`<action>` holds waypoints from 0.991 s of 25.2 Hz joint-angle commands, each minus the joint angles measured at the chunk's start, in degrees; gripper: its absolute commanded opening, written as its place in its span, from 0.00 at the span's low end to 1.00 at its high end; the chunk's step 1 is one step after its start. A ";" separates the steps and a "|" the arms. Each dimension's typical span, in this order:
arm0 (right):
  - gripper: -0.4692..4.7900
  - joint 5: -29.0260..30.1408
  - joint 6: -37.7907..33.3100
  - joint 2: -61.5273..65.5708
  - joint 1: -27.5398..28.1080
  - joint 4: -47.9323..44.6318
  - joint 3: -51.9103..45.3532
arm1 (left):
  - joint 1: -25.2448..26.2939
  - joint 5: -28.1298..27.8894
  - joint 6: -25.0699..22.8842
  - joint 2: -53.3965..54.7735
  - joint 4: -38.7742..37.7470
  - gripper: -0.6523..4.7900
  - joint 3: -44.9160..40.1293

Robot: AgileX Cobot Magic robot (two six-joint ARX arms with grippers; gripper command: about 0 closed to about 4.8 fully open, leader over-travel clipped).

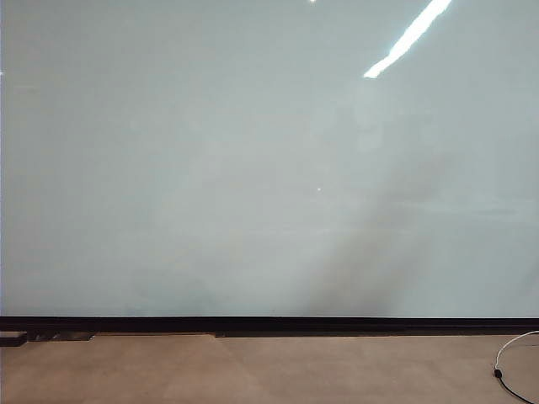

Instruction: Pick up the pen on the shelf to the right of the whiteboard and draw a straight line.

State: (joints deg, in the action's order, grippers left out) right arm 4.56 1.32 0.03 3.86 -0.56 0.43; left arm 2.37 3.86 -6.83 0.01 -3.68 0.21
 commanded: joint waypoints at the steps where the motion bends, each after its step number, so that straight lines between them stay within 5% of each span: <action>1: 0.09 0.07 -0.20 0.02 -0.04 -0.52 -0.42 | -0.04 0.00 -0.04 0.00 0.66 0.11 0.20; 11: 0.09 0.13 -0.28 0.02 -0.07 -0.87 -0.42 | -0.04 0.00 -0.04 0.00 0.66 0.11 0.20; 15: 0.09 4.79 -2.25 0.02 -0.15 -1.40 -0.04 | -0.02 0.00 -0.04 0.00 0.66 0.11 0.20; 22: 0.09 0.42 -2.84 0.42 0.37 -0.83 8.02 | -0.04 0.00 -0.04 0.00 0.68 0.11 0.20; 25: 0.28 -1.14 -2.78 1.62 1.68 -1.38 12.46 | -0.04 0.02 -0.04 0.00 0.68 0.11 0.20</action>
State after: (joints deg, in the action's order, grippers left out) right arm 4.34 -1.23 0.82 4.89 -0.60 11.22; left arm 2.35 3.88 -6.83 0.01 -3.70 0.21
